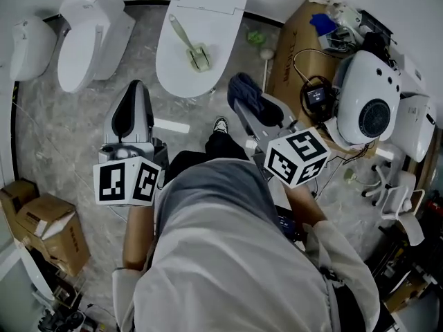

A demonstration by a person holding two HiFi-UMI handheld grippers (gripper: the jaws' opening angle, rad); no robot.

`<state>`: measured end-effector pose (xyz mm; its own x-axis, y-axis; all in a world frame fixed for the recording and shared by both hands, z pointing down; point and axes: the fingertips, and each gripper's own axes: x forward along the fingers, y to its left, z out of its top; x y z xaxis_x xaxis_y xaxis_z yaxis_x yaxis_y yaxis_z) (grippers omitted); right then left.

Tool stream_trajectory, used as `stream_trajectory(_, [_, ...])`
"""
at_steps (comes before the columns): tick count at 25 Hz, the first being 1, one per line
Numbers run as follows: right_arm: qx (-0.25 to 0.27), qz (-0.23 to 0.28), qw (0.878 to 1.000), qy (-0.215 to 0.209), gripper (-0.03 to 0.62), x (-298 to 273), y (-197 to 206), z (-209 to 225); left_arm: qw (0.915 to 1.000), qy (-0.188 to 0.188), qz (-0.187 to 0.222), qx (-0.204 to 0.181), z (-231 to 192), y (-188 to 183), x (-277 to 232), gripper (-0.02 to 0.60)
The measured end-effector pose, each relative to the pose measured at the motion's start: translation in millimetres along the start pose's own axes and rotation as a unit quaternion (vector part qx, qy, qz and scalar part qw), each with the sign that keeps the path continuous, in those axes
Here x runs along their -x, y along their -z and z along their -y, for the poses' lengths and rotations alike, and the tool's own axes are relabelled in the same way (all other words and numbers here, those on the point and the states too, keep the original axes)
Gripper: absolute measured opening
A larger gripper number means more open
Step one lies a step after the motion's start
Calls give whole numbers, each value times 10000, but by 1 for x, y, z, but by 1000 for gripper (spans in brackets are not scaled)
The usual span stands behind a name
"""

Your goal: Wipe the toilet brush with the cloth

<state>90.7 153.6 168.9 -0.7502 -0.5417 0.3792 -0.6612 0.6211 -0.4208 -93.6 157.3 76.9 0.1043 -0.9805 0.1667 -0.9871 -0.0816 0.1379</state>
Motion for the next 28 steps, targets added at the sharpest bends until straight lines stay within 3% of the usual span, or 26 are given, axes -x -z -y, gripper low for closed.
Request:
stream_trajectory(16, [156,-501,9981,-329,100,-75,-15,36,9986,-165,-442,243,-33,27,-87,0])
stream_trajectory(28, [81,-756,9968,-247,100,-141,-7,43,9961,-112,-781,398,-75,54,-130,0])
